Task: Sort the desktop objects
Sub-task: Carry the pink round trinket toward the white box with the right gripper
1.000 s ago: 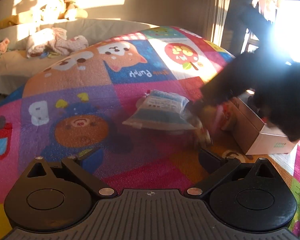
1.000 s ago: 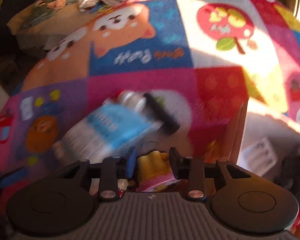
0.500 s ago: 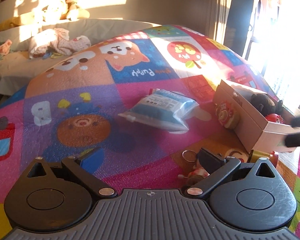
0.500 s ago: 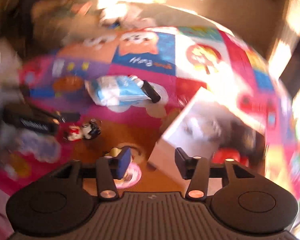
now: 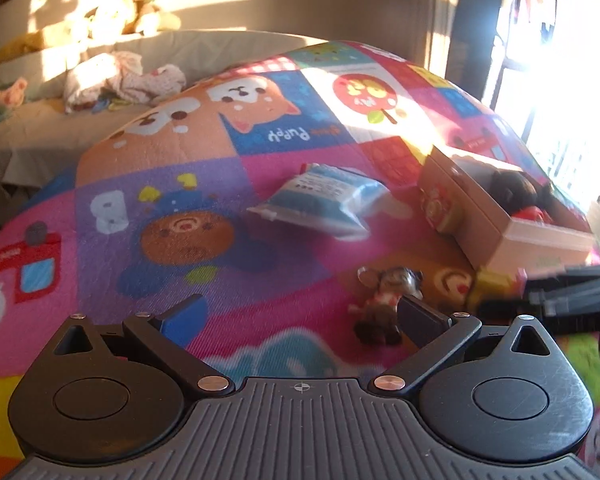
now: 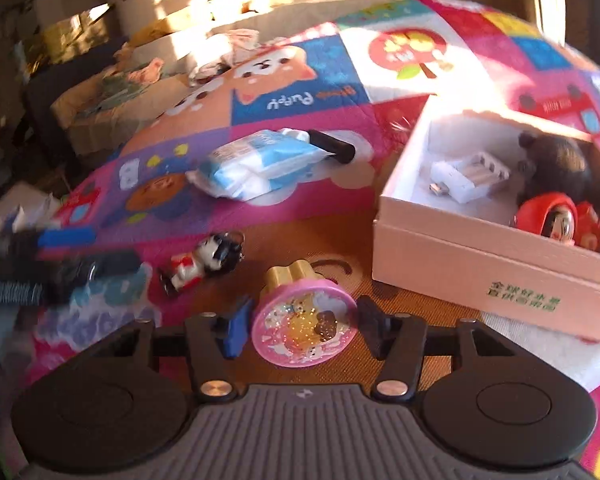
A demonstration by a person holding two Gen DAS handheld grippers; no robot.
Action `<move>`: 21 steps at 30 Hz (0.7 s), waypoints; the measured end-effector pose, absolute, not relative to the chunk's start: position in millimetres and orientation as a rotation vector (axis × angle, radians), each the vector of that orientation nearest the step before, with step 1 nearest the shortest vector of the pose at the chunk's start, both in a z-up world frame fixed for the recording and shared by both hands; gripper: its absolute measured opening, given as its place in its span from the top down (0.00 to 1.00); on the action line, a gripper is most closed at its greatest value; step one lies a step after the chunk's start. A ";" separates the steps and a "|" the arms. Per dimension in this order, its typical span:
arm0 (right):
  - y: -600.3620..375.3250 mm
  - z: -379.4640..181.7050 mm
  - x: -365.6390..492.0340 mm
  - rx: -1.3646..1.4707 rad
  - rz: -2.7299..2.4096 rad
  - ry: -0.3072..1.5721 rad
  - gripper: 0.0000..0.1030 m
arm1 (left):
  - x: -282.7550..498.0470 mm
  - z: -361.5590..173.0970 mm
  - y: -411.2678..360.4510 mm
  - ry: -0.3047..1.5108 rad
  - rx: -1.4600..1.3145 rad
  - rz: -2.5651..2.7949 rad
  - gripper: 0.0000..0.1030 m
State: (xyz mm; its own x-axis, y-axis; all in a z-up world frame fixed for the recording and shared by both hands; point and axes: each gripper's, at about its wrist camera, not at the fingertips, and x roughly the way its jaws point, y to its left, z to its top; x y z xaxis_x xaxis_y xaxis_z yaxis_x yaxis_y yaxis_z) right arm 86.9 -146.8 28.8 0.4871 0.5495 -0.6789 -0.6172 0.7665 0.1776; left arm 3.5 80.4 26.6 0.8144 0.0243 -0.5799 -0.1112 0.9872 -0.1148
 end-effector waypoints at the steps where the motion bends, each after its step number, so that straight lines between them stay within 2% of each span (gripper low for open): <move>1: -150.4 32.7 85.1 -0.087 0.717 0.782 0.46 | 0.6 26.6 77.7 0.620 -0.130 0.061 0.00; 10: -186.6 56.8 54.5 -0.298 0.648 0.737 0.46 | 7.1 20.7 36.3 0.652 -0.035 -0.107 0.00; 17: -197.0 38.4 47.4 -0.345 0.584 0.692 0.46 | 14.4 19.8 13.4 0.669 -0.025 -0.183 0.00; 21: -210.5 36.8 38.5 -0.264 0.598 0.678 0.30 | 16.7 19.7 14.4 0.680 -0.022 -0.170 0.00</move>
State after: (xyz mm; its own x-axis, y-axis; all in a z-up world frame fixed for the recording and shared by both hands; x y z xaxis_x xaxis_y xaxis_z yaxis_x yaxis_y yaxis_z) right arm 38.5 -210.5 36.8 0.6206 0.4307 -0.6553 -0.5970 0.8013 -0.0387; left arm 16.7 14.4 19.7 0.7640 -0.1638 -0.6241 0.1492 0.9859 -0.0761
